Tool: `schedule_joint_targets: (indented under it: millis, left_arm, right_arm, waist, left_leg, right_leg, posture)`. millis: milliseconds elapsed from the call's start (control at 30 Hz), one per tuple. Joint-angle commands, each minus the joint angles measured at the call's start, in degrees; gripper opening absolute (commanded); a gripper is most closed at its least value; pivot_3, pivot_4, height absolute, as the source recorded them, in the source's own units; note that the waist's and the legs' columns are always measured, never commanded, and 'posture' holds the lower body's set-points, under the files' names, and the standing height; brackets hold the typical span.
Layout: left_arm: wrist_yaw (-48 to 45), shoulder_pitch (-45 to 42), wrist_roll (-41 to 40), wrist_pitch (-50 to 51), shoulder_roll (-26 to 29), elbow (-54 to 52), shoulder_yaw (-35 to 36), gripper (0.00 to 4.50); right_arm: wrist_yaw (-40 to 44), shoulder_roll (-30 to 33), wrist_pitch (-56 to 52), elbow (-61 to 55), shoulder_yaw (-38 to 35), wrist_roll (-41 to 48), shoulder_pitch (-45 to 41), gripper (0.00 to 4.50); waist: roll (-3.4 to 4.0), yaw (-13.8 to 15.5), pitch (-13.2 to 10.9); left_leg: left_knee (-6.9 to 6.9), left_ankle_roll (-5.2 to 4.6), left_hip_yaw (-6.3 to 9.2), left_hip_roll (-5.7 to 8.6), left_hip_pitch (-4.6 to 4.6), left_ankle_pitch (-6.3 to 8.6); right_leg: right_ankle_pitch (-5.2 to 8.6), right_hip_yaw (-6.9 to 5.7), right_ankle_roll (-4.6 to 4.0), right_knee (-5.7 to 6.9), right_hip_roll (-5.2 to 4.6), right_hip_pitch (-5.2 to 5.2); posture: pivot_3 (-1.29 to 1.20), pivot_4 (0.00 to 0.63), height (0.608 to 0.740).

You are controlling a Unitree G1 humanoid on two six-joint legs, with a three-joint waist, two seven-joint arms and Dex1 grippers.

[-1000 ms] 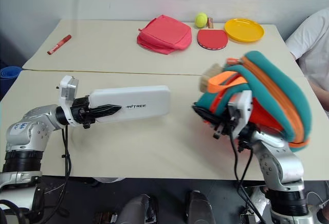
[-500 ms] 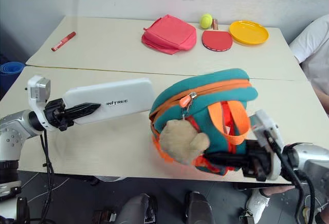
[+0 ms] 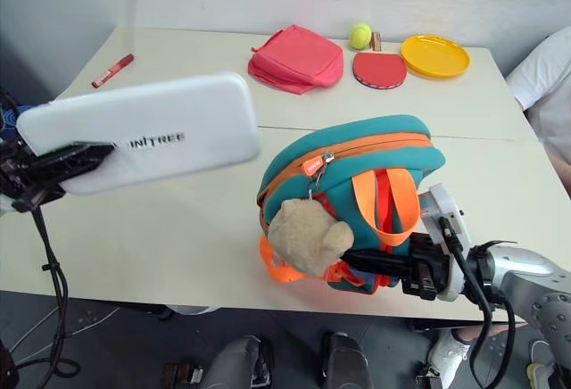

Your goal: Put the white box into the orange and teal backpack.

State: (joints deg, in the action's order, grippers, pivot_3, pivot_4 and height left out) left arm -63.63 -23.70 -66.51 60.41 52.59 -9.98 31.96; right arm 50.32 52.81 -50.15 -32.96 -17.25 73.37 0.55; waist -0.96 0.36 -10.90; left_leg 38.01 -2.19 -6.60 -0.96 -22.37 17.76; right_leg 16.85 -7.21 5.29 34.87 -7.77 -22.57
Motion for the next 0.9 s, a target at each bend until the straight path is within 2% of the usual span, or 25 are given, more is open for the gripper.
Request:
schedule_joint_targets:
  millis: [33,233,300,433,533,633,767,900]
  left_arm:
    - [-2.18,1.19,1.74,-3.45,1.46,-6.40,-3.39,1.29]
    - [-4.82,-1.98,13.97,-16.78,-0.79,-2.25,-12.58,1.29]
    - [-6.35,-3.29,14.61,-17.61,-0.51,-1.34,-14.31,1.29]
    - [-12.37,-6.22,24.84,-28.28,1.04,1.90,-21.55,1.29]
    - [-11.04,-12.11,31.29,-32.54,-1.41,3.63,-28.03,1.29]
    - [-9.64,-18.56,32.73,-29.24,-5.40,1.91,-34.62,1.29]
    - [-7.28,-25.32,33.80,-26.06,-13.82,3.37,-40.93,1.29]
    - [-4.87,-28.48,41.85,-32.27,-22.28,7.99,-47.45,1.29]
  right_arm:
    - [0.16,-1.08,0.38,0.28,0.97,-0.51,-0.77,0.01]
    - [-0.42,-2.34,0.62,0.25,1.67,-1.52,-2.00,0.01]
    - [-1.05,-2.59,0.38,-0.17,1.39,-1.14,-1.54,0.01]
    - [-1.21,-1.96,0.10,-1.27,-0.93,-0.52,1.65,0.01]
    - [-1.35,-1.76,0.41,-1.66,-1.45,-1.07,2.62,0.01]
    - [-2.65,-2.44,0.89,-2.51,-1.51,-1.22,2.99,0.01]
    - [-4.07,-2.70,0.91,-3.54,-1.85,-0.61,3.64,0.01]
    - [-5.67,-3.46,1.79,-4.65,-1.47,-1.66,3.97,0.01]
  waist:
    - [0.01,0.04,0.00]
    - [0.02,0.71,-0.01]
    - [0.02,0.91,-0.01]
    - [0.03,1.18,-0.01]
    - [0.01,1.46,-0.01]
    - [0.01,1.65,-0.01]
    - [0.01,1.73,-0.01]
    - [0.01,2.28,-0.01]
  left_leg:
    - [0.00,0.08,0.00,0.00,0.01,0.03]
    - [0.00,0.18,-0.12,0.01,0.08,0.05]
    - [-0.01,0.14,-0.15,0.00,0.07,0.03]
    - [-0.03,-0.04,-0.18,-0.01,0.01,0.00]
    - [0.00,-0.11,-0.18,0.01,-0.03,0.00]
    - [0.05,-0.24,-0.19,0.04,-0.01,-0.03]
    - [0.06,-0.32,-0.19,0.05,-0.03,-0.06]
    - [0.10,-0.39,-0.23,0.08,-0.06,-0.13]
  right_leg:
    - [0.00,0.00,0.00,0.02,0.00,0.00]
    - [0.00,0.06,-0.01,0.11,0.08,-0.02]
    - [0.02,0.09,-0.03,0.10,0.10,-0.04]
    - [0.02,0.07,-0.04,-0.02,0.13,-0.07]
    - [0.01,0.04,-0.02,-0.07,0.13,-0.05]
    - [-0.08,0.10,0.12,-0.09,0.08,0.02]
    - [-0.14,0.15,0.18,-0.11,0.09,0.01]
    - [-0.15,0.11,0.19,0.04,0.22,0.04]
  posture:
    - [0.00,0.150,0.740]
    - [0.00,0.150,0.740]
    - [0.00,0.150,0.740]
    - [0.00,0.150,0.740]
    - [0.00,0.150,0.740]
    - [0.00,0.150,0.740]
    - [0.00,0.150,0.740]
    - [0.00,0.150,0.740]
